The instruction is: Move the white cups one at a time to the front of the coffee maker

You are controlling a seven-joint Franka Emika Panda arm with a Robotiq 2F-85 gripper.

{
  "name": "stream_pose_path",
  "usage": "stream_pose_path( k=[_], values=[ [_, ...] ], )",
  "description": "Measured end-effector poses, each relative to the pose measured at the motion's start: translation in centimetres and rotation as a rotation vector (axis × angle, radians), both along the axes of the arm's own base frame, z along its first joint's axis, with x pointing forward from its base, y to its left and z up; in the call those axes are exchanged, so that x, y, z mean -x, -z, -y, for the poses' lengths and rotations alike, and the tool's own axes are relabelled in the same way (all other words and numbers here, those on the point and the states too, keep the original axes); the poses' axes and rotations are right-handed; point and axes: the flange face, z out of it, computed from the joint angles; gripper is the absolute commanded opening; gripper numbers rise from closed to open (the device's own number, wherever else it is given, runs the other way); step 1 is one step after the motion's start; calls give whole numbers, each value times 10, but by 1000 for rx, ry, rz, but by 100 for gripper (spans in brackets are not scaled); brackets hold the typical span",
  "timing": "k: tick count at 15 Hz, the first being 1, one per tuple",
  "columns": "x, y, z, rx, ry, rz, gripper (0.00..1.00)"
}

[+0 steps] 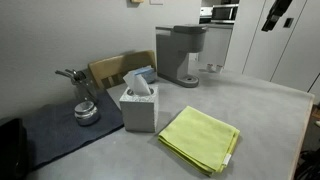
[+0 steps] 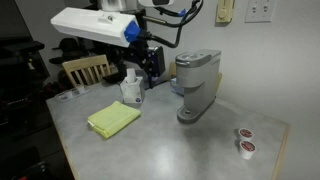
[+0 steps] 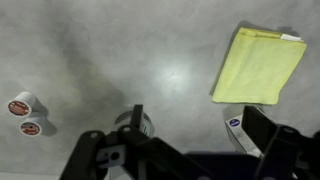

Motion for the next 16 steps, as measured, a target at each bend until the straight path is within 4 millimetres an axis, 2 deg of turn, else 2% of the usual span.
stream_pose_path(
  k=[11, 16],
  values=[
    [-1, -2, -3, 13, -1, 2, 100],
    [-3, -6, 6, 35, 20, 67, 100]
  ],
)
